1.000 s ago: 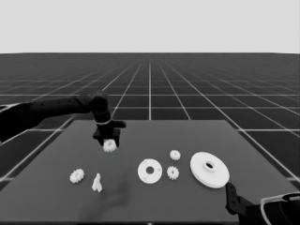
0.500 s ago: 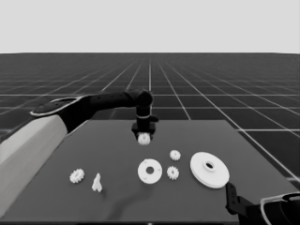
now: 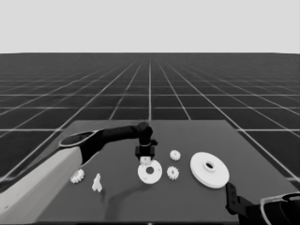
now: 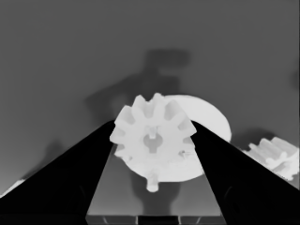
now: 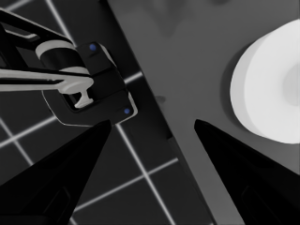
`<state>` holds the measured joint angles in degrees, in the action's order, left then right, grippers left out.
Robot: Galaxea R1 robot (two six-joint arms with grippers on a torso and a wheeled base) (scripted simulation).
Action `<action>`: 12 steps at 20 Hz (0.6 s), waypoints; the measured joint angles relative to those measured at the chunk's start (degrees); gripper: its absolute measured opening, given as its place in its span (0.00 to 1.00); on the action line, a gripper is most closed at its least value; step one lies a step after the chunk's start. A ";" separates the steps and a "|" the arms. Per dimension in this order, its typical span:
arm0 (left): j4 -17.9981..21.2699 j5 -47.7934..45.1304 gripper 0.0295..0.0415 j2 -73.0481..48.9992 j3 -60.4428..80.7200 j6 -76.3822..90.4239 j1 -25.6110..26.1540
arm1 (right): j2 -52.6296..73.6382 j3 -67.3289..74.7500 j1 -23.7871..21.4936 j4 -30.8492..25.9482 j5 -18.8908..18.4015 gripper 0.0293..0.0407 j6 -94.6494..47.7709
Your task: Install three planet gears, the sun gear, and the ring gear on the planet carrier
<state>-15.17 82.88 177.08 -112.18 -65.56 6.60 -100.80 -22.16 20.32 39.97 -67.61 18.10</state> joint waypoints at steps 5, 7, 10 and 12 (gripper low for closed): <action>-0.31 -0.31 0.64 0.21 -0.64 0.33 0.42 | 0.00 0.00 0.00 0.00 0.00 0.81 0.00; -0.33 -0.33 0.74 0.22 -0.67 0.35 0.43 | 0.00 0.00 0.00 0.00 0.00 0.81 0.00; -0.33 -0.33 0.74 0.22 -0.69 0.35 0.44 | 0.00 0.00 0.00 0.00 0.00 0.81 0.00; -0.33 -0.34 0.74 0.22 -0.69 0.35 0.44 | 0.00 0.00 0.00 0.00 0.00 0.81 0.00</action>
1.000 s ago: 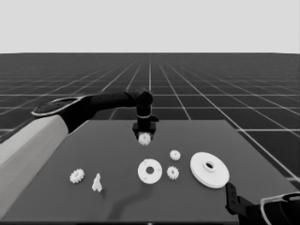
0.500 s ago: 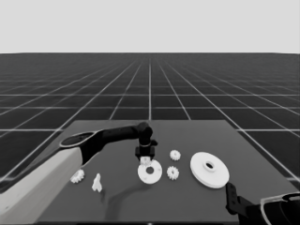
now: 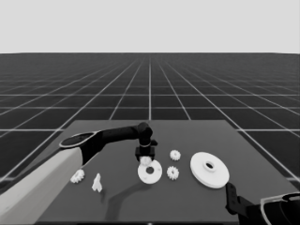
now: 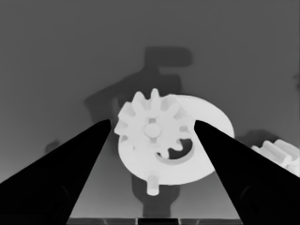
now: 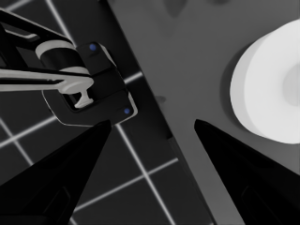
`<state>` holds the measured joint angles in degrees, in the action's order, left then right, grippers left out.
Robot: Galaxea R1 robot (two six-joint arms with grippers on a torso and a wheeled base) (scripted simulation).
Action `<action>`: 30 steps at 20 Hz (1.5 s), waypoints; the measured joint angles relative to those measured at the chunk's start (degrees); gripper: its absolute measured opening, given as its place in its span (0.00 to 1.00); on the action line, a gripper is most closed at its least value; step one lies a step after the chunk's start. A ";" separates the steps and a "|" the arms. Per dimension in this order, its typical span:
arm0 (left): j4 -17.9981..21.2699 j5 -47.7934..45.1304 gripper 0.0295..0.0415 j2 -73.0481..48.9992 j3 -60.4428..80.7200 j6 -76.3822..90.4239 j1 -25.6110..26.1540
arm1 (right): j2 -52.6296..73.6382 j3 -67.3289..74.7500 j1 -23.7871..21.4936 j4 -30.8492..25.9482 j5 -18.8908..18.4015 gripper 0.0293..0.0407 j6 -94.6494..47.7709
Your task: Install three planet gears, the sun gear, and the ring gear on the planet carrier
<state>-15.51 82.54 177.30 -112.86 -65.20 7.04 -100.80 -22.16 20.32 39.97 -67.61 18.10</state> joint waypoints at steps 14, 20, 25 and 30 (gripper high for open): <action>17.96 8.40 0.75 -49.42 49.24 2.20 -19.81 | 0.00 0.00 0.00 0.00 0.00 0.81 0.00; 17.62 9.03 0.75 -58.89 40.70 19.25 -20.08 | 0.00 0.00 0.00 0.00 0.00 0.81 0.00; 1.47 -7.54 0.75 -55.32 33.87 21.07 2.93 | 0.00 0.00 0.00 0.00 0.00 0.81 0.00; 0.16 -9.71 0.75 -53.57 30.67 21.86 5.40 | 0.00 0.00 0.00 0.00 0.00 0.81 0.00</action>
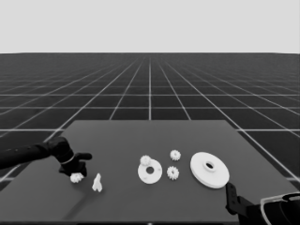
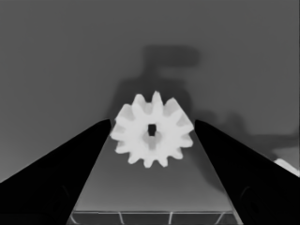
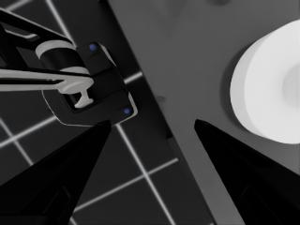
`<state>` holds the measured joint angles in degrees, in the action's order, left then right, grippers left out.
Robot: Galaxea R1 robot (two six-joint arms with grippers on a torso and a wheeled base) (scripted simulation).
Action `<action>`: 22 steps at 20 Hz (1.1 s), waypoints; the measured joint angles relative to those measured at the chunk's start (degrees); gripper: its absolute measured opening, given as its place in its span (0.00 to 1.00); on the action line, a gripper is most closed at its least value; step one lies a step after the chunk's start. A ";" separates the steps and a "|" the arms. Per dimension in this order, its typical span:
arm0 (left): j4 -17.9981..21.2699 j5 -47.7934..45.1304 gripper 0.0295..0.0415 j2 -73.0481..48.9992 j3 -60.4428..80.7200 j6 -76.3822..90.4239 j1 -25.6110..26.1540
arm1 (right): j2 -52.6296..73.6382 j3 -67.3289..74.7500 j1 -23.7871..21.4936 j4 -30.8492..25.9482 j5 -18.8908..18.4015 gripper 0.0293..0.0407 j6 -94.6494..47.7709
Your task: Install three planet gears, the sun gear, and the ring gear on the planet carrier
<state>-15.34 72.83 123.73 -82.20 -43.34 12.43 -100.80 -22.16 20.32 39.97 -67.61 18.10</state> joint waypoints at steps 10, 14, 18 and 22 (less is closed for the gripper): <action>-0.09 -0.16 0.14 0.12 -0.24 0.06 0.12 | 0.00 0.00 0.00 0.00 0.00 0.81 0.00; 13.17 14.87 0.14 -6.40 11.40 -2.39 -19.38 | 0.00 0.00 0.00 0.00 0.00 0.81 0.00; 16.95 18.29 0.14 -5.63 9.87 -1.94 -24.85 | 0.00 0.00 0.00 0.00 0.00 0.81 0.00; 17.97 18.09 0.14 0.98 22.10 -27.36 -25.46 | 0.00 0.00 0.00 0.00 0.00 0.81 0.00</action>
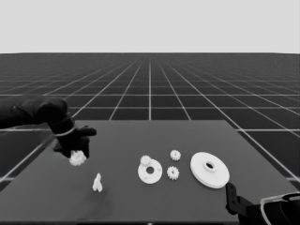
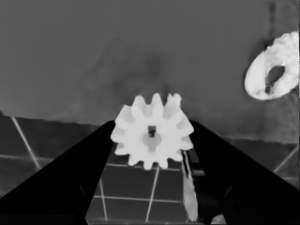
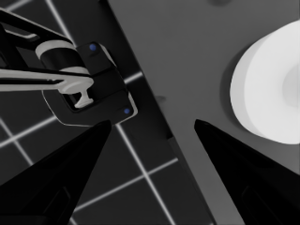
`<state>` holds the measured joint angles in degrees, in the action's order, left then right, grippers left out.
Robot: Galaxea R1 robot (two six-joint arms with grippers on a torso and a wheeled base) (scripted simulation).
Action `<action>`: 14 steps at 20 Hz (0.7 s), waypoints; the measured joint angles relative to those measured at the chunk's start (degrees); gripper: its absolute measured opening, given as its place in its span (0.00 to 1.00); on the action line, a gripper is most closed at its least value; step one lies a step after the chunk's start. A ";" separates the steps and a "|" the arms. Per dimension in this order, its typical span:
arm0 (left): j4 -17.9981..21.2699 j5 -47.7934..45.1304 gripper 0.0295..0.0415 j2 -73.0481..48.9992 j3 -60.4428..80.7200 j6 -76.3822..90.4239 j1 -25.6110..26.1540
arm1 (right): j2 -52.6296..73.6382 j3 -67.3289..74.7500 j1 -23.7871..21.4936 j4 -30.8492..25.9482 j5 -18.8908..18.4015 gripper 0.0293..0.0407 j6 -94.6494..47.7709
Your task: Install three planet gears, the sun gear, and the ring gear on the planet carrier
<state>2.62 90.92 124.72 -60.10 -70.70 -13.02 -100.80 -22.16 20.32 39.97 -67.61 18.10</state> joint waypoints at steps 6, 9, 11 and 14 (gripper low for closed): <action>0.20 -0.99 0.14 41.98 -15.48 -19.88 0.01 | 0.00 0.00 0.00 0.00 0.00 0.81 0.00; 0.18 -0.96 0.14 43.33 -17.33 -19.40 0.04 | 0.00 0.00 0.00 0.00 0.00 0.81 0.00; -15.74 -0.95 0.14 43.66 -18.85 -18.37 15.28 | 0.00 0.00 0.00 0.00 0.00 0.81 0.00; -21.85 -2.31 0.14 44.61 -23.78 -14.73 22.18 | 0.00 0.00 0.00 0.00 0.00 0.81 0.00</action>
<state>-19.23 88.61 169.32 -83.88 -85.43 9.15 -100.80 -22.16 20.32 39.97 -67.61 18.10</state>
